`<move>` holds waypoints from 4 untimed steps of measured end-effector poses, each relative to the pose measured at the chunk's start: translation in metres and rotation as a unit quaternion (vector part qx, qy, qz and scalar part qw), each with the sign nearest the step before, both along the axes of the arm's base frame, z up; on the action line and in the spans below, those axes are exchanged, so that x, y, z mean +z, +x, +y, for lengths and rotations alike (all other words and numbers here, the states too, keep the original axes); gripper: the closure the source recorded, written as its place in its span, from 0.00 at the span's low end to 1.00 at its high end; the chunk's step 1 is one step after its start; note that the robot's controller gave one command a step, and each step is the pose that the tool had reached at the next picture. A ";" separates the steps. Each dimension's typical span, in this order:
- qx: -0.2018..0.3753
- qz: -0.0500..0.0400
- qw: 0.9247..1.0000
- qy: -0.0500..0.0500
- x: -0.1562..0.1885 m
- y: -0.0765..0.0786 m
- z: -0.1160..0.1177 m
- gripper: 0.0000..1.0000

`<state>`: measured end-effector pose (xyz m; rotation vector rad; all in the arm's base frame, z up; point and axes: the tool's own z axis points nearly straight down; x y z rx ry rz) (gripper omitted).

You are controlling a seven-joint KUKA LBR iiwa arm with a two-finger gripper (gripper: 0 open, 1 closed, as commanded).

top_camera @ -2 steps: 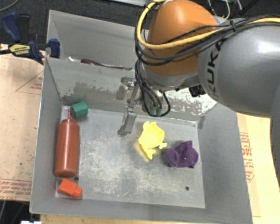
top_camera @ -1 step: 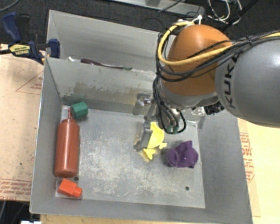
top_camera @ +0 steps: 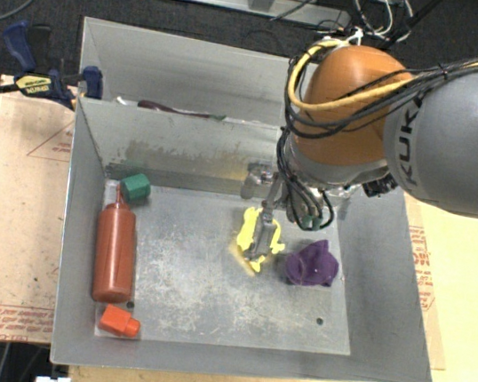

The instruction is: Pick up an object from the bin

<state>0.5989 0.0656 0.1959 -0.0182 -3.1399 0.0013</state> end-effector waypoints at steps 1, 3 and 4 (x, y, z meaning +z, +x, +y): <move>0.082 -0.003 0.997 0.003 0.009 -0.012 -0.031 0.00; 0.139 -0.004 0.990 0.003 -0.077 -0.011 -0.065 0.00; 0.134 -0.004 0.991 0.003 -0.093 -0.009 -0.067 0.00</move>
Offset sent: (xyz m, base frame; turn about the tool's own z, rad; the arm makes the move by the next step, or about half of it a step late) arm -0.0025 -0.0740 -0.0669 -0.2850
